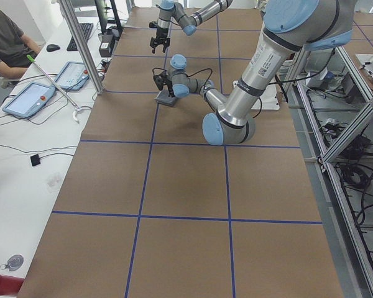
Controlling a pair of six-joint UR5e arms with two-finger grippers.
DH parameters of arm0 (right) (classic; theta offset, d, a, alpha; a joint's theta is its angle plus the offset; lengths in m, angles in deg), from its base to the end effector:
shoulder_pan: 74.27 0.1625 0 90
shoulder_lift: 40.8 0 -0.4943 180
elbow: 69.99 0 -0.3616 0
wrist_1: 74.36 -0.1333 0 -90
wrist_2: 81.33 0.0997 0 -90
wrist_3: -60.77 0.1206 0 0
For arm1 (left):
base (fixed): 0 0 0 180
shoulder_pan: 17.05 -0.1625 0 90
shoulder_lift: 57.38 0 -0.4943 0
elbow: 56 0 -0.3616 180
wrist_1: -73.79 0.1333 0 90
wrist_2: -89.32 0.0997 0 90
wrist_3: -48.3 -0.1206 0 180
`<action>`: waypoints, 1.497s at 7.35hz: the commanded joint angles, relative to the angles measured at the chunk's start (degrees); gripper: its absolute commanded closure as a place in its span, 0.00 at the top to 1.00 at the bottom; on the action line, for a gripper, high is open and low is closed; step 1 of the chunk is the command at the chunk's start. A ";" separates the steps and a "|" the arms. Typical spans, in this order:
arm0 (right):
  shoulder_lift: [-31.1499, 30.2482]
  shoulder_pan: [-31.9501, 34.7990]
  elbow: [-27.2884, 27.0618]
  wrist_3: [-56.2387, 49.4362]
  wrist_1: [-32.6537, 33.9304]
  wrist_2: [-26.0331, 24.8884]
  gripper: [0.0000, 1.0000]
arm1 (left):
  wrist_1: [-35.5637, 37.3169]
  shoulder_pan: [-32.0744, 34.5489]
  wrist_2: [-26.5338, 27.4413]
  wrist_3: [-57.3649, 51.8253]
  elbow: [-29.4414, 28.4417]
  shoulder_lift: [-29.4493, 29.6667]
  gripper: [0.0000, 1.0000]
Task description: Fold towel twice with both arms
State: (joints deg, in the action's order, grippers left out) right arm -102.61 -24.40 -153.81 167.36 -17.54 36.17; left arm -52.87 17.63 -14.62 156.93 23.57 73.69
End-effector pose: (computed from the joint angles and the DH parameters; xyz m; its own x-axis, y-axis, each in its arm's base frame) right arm -0.4005 -0.5956 0.4419 0.2287 0.6643 0.7116 -0.5208 0.7011 -0.4870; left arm 0.5840 -0.5309 0.3041 0.1827 -0.5034 -0.8445 0.4515 0.8060 -0.3828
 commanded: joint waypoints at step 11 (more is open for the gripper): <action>-1.55 7.76 0.15 -11.79 0.31 4.83 1.00 | 17.91 3.02 -3.02 -7.43 13.09 -1.65 0.99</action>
State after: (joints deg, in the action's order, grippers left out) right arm -102.70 -19.43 -153.67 160.60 -17.31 39.43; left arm -39.95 20.25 -17.59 153.93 29.07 75.77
